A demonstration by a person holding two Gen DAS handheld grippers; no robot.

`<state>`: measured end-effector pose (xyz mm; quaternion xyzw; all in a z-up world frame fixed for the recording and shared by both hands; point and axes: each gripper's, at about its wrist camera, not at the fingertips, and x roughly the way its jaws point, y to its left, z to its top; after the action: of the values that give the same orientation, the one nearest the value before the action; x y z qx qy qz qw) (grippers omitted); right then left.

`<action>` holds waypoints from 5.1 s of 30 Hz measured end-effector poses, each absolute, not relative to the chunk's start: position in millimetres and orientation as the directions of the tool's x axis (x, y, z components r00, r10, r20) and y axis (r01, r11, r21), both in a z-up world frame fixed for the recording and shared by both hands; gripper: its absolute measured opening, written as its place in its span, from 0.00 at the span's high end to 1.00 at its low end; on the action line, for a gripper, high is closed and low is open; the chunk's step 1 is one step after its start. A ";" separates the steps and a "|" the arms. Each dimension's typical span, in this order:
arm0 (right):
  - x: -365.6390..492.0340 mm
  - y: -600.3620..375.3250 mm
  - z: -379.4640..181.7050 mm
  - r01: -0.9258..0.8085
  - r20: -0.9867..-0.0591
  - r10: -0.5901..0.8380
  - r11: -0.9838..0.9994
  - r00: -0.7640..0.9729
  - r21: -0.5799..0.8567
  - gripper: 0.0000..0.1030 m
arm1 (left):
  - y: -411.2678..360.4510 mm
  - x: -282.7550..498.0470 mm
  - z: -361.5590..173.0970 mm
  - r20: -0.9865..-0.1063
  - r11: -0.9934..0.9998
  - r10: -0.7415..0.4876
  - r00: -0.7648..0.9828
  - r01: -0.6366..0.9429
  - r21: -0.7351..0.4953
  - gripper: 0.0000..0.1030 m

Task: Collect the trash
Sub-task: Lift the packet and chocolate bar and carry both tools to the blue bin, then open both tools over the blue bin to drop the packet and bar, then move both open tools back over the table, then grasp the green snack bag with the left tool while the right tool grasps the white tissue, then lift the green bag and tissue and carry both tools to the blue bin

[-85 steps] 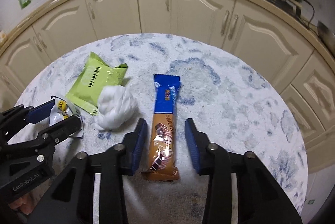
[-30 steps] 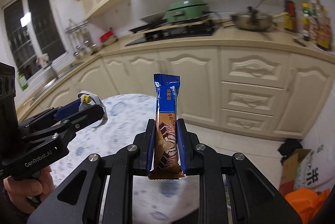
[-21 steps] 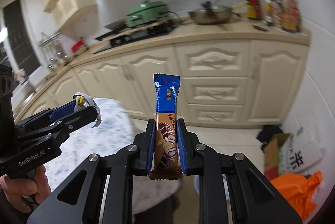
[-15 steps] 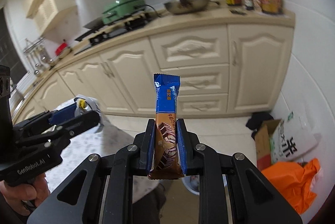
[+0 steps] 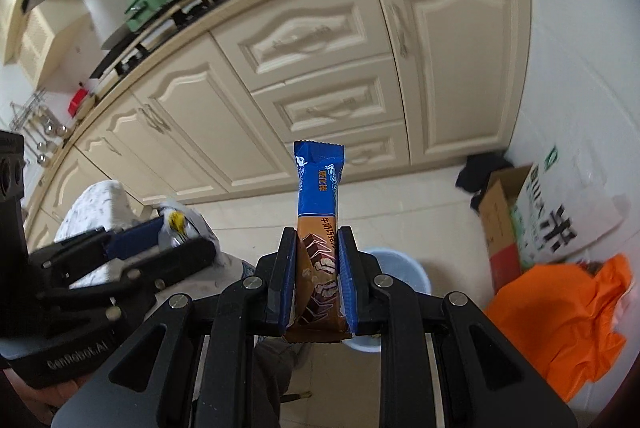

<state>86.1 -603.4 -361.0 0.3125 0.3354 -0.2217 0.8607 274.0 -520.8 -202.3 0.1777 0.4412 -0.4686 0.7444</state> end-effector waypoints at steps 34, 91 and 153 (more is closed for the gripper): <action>106.3 -526.9 -287.2 0.581 -0.657 -0.238 0.725 0.715 0.369 0.00 | -402.0 265.1 -133.3 -0.690 0.737 -0.506 0.518 0.675 -0.033 0.01; 474.4 -164.2 -340.2 -0.112 -0.772 0.158 0.987 0.615 0.112 0.23 | 4.6 366.4 -171.4 -0.736 0.995 -0.100 0.669 0.068 -0.073 0.01; 233.1 -301.1 -213.2 0.034 -0.534 0.094 0.974 0.840 0.225 0.65 | -133.5 218.4 -97.8 -0.543 0.886 -0.437 0.717 0.447 -0.124 0.69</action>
<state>233.1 -301.2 -213.2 0.1135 0.2822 0.0159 0.9525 218.4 -133.5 -97.8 0.0082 0.2910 -0.2386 0.9264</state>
